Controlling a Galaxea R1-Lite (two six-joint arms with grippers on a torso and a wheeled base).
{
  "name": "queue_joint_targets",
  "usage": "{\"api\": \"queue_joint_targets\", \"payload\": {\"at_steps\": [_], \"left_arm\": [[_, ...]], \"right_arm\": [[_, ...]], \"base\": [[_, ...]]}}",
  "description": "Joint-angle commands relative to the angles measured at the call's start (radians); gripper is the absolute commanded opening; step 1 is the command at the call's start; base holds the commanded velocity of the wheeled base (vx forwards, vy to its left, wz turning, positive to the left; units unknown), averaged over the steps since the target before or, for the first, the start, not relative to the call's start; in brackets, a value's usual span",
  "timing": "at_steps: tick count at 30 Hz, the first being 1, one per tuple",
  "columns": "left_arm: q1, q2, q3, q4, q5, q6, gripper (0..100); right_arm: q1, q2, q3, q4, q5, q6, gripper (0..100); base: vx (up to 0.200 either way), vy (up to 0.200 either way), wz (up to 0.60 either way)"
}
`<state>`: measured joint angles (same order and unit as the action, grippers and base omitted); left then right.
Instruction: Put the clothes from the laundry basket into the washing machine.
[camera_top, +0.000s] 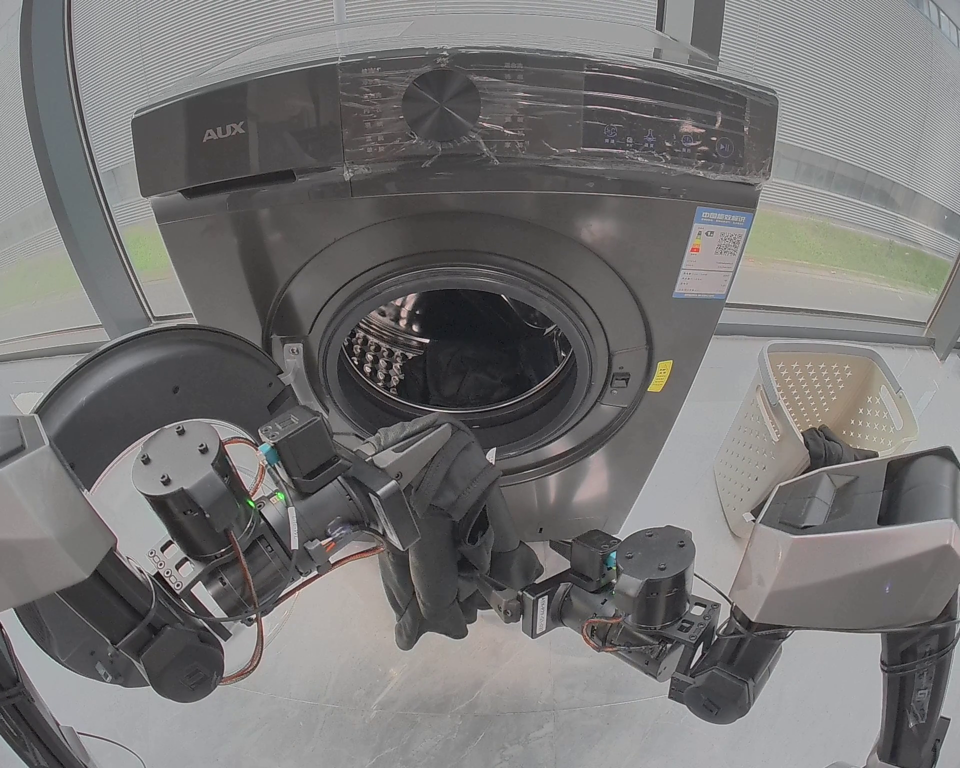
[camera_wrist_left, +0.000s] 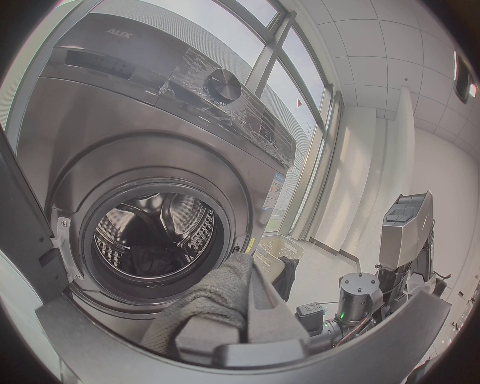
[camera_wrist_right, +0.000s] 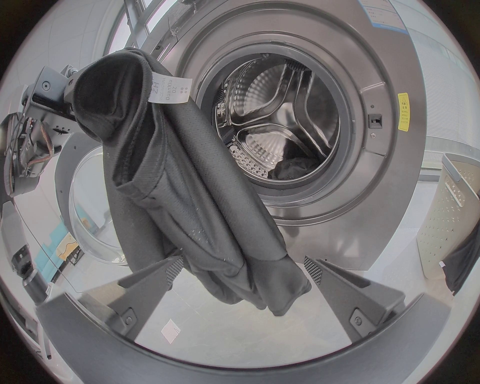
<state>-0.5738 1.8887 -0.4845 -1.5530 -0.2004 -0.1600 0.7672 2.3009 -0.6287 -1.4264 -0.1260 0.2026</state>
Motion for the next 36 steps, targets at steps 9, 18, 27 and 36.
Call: {"api": "queue_joint_targets", "payload": {"at_steps": [9, 18, 27, 36], "left_arm": [[0.000, -0.008, 0.009, -0.004, 0.003, 0.000, 0], [-0.001, -0.008, 0.007, -0.004, 0.006, 0.000, 0], [0.000, 0.003, 0.001, -0.004, 0.016, 0.002, 0], [0.000, 0.001, -0.003, -0.004, 0.018, 0.000, 0]], "right_arm": [[0.012, 0.063, -0.115, -0.036, -0.001, 0.000, 100], [0.007, 0.065, -0.137, -0.039, -0.003, 0.000, 100], [0.004, 0.063, -0.140, -0.046, -0.004, 0.001, 100], [0.014, 0.095, -0.167, -0.049, -0.004, 0.005, 100]], "base": [[0.000, 0.000, 0.00], [0.000, 0.000, 0.00], [0.000, 0.000, 0.00], [0.000, 0.000, 0.00]]}}
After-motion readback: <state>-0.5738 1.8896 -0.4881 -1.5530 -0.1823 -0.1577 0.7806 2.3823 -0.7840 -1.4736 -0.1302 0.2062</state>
